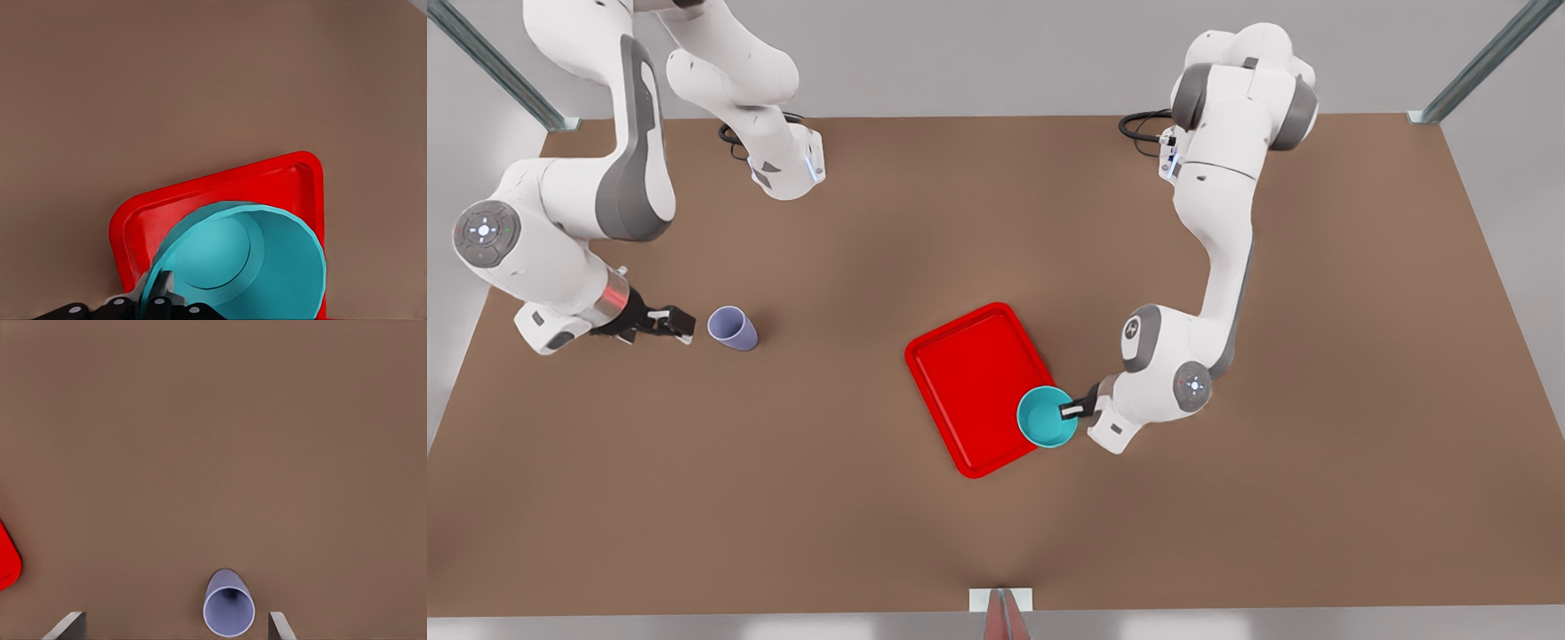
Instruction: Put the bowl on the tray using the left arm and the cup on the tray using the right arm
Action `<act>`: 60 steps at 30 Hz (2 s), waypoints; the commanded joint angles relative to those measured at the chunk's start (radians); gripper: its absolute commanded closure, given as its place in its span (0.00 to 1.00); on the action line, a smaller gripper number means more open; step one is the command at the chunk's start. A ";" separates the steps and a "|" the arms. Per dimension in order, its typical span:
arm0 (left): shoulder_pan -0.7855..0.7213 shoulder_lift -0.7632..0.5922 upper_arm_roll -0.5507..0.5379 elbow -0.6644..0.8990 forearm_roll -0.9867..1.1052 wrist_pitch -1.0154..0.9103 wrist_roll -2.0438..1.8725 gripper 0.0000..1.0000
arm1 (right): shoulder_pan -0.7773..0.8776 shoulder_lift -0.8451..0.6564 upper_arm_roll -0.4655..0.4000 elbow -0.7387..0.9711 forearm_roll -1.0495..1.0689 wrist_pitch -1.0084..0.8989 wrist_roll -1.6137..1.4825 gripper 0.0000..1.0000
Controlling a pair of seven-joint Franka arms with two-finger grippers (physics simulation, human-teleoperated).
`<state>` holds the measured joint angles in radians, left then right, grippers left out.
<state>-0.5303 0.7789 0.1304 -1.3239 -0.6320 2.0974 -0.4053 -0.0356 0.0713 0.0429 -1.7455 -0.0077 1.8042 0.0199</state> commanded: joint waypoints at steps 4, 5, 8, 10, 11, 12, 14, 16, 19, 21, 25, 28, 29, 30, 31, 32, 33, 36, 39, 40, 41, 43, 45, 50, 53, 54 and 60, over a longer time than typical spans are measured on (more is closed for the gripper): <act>-0.049 0.013 0.000 0.008 -0.163 0.013 -0.024 0.79 | -0.004 -0.031 -0.001 -0.088 0.008 0.050 -0.049 0.00; -0.060 0.019 -0.002 0.005 -0.161 0.012 -0.026 0.79 | -0.001 -0.061 -0.001 -0.152 0.008 0.101 -0.057 0.00; -0.066 0.040 0.000 0.000 -0.146 0.003 -0.007 0.79 | -0.003 -0.065 -0.001 -0.201 0.009 0.116 -0.060 0.00; -0.066 0.063 0.000 0.000 -0.114 0.001 -0.003 0.79 | -0.004 -0.073 -0.001 -0.253 0.009 0.118 -0.080 0.00; -0.066 0.077 0.000 0.000 -0.114 0.006 0.000 0.78 | -0.007 -0.076 -0.006 -0.270 0.009 0.123 -0.086 0.00; -0.066 0.082 0.000 0.000 -0.112 0.007 0.000 0.69 | -0.009 -0.079 -0.009 -0.289 0.009 0.130 -0.086 0.00; -0.066 0.097 0.000 0.002 -0.114 0.015 0.033 0.10 | -0.010 -0.093 -0.032 -0.333 0.009 0.164 -0.106 0.00; -0.066 0.096 0.001 0.002 -0.114 0.010 0.034 0.00 | -0.007 -0.085 -0.061 -0.348 0.021 0.172 -0.117 0.00; -0.066 0.092 0.009 0.002 -0.110 0.003 0.034 0.00 | -0.013 -0.084 -0.084 -0.407 0.021 0.219 -0.120 0.00; -0.065 0.082 0.014 0.003 -0.068 -0.023 0.028 0.00 | -0.013 -0.067 -0.097 -0.410 0.021 0.238 -0.129 0.00; -0.063 -0.053 0.146 0.012 0.251 -0.247 0.028 0.00 | -0.015 -0.036 -0.121 -0.424 0.023 0.259 -0.161 0.00; -0.063 -0.122 0.334 0.012 0.364 -0.405 0.292 0.00 | -0.013 -0.035 -0.135 -0.480 0.021 0.327 -0.199 0.00; -0.060 -0.153 0.367 0.012 0.365 -0.453 0.313 0.00 | -0.013 -0.025 -0.135 -0.482 0.021 0.328 -0.201 0.00; -0.053 -0.196 0.387 0.012 0.379 -0.456 0.309 0.00 | -0.013 -0.021 -0.136 -0.482 0.021 0.328 -0.202 0.00; -0.019 -0.231 0.365 0.012 0.431 -0.474 0.307 0.00 | -0.013 -0.008 -0.135 -0.482 0.021 0.331 -0.202 0.00; 0.117 -0.286 0.190 0.012 0.575 -0.476 0.309 0.00 | -0.010 -0.004 -0.136 -0.483 0.021 0.333 -0.202 0.00; 0.242 -0.322 0.029 0.012 0.696 -0.476 0.309 0.00 | -0.003 0.005 -0.136 -0.483 0.023 0.334 -0.202 0.00; 0.474 -0.424 -0.193 0.014 0.704 -0.530 0.309 0.00 | 0.000 0.010 -0.138 -0.513 0.021 0.383 -0.202 0.00; 0.518 -0.457 -0.226 0.014 0.707 -0.534 0.307 0.00 | -0.006 0.010 -0.141 -0.529 0.021 0.385 -0.229 0.00; 0.517 -0.454 -0.224 0.014 0.713 -0.534 0.304 0.00 | -0.006 0.010 -0.141 -0.543 0.023 0.405 -0.229 0.00; 0.509 -0.452 -0.224 0.014 0.730 -0.534 0.304 0.00 | -0.010 0.013 -0.141 -0.566 0.023 0.440 -0.230 0.00; 0.506 -0.452 -0.226 0.012 0.729 -0.540 0.301 0.00 | -0.010 0.021 -0.147 -0.591 0.021 0.471 -0.230 0.00; 0.506 -0.451 -0.226 0.012 0.726 -0.540 0.301 0.00 | -0.010 0.024 -0.149 -0.600 0.021 0.477 -0.230 0.04; 0.486 -0.451 -0.226 0.011 0.727 -0.574 0.299 0.00 | -0.010 0.045 -0.153 -0.617 0.021 0.498 -0.244 0.04; 0.483 -0.451 -0.226 0.011 0.727 -0.574 0.299 0.00 | -0.010 0.054 -0.153 -0.621 0.023 0.501 -0.244 0.04; 0.483 -0.451 -0.227 0.011 0.727 -0.574 0.299 0.00 | -0.010 0.057 -0.153 -0.623 0.023 0.501 -0.242 0.06; 0.484 -0.448 -0.226 0.011 0.718 -0.589 0.303 0.00 | -0.012 0.093 -0.155 -0.643 0.023 0.563 -0.242 0.48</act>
<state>-0.0457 0.3314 -0.0951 -1.3131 0.0903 1.5069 -0.0964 -0.0468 0.1680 -0.1128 -2.3884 0.0152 2.3669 -0.2224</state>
